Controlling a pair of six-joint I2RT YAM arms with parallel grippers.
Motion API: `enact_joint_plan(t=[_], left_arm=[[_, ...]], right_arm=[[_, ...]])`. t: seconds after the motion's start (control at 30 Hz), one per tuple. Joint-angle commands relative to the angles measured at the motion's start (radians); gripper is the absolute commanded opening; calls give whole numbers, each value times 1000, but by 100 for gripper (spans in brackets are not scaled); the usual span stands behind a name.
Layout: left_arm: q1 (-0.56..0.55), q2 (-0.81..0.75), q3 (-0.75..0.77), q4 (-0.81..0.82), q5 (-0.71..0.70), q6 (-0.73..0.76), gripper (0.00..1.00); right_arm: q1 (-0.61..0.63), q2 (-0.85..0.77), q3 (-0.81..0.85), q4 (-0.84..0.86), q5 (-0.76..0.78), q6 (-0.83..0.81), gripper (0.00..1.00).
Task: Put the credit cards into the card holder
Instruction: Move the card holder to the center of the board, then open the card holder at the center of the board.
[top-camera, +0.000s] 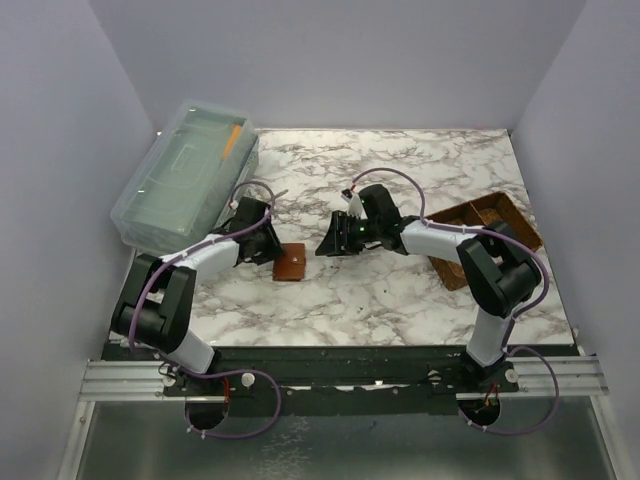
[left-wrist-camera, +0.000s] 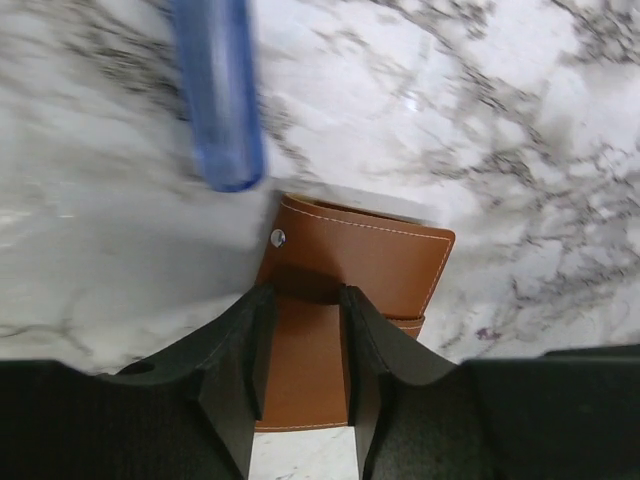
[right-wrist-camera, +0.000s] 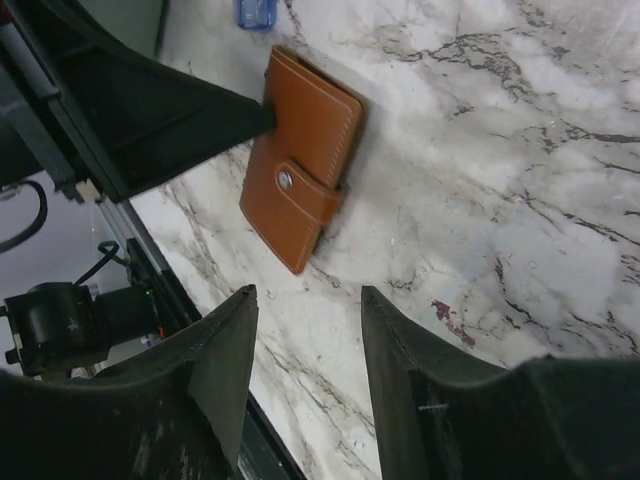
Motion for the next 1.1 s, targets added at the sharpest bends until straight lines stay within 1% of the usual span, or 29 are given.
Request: enact_joint_plan(t=[0.0,0.1,0.17,0.2,0.33,0.4,0.47,0.5,0.57,0.63,0.7,0.73,0.8,0.87,1.0,1.07], left_arm=[[-102,70,-48,52,98,-45,36],[-156,99,-40,81,118,-81,33],[-181,111,-44,124,156,-105,33],[-191,115,-42,135,171,-112,33],[-196,89,-33,137,184,-117,33],[-195,59,-37,136,172,-104,39],[-189,28,-46,133,170,-101,44],[-183,12,-52,132,176,-100,45],[-168,-15,-67,132,190,-100,49],[-156,-32,-85,146,202,-98,53],[-137,-29,-117,194,245,-110,55],[-128,-21,-135,238,282,-128,55],[-117,7,-175,368,377,-174,56],[-117,55,-191,475,440,-217,57],[-126,145,-204,643,543,-311,54],[-145,163,-206,715,557,-337,49]], right_arm=[[6,-7,-3,-34,88,-49,50],[6,-21,-11,-78,151,-67,49],[6,-37,-43,-78,171,-60,49],[7,-44,-58,-108,184,-51,49],[34,-82,-103,-162,259,-33,48],[53,-88,-114,-176,301,-36,48],[57,-80,-120,-181,312,-33,48],[57,-76,-122,-182,322,-31,46],[57,-71,-137,-169,345,-29,40],[57,-73,-151,-172,386,-24,31],[57,-81,-172,-177,422,-16,21],[56,-86,-184,-173,431,-15,20],[57,-95,-224,-134,421,-9,17],[57,-92,-258,-91,388,4,16],[57,-82,-290,-28,352,47,12],[57,-82,-310,5,336,57,12]])
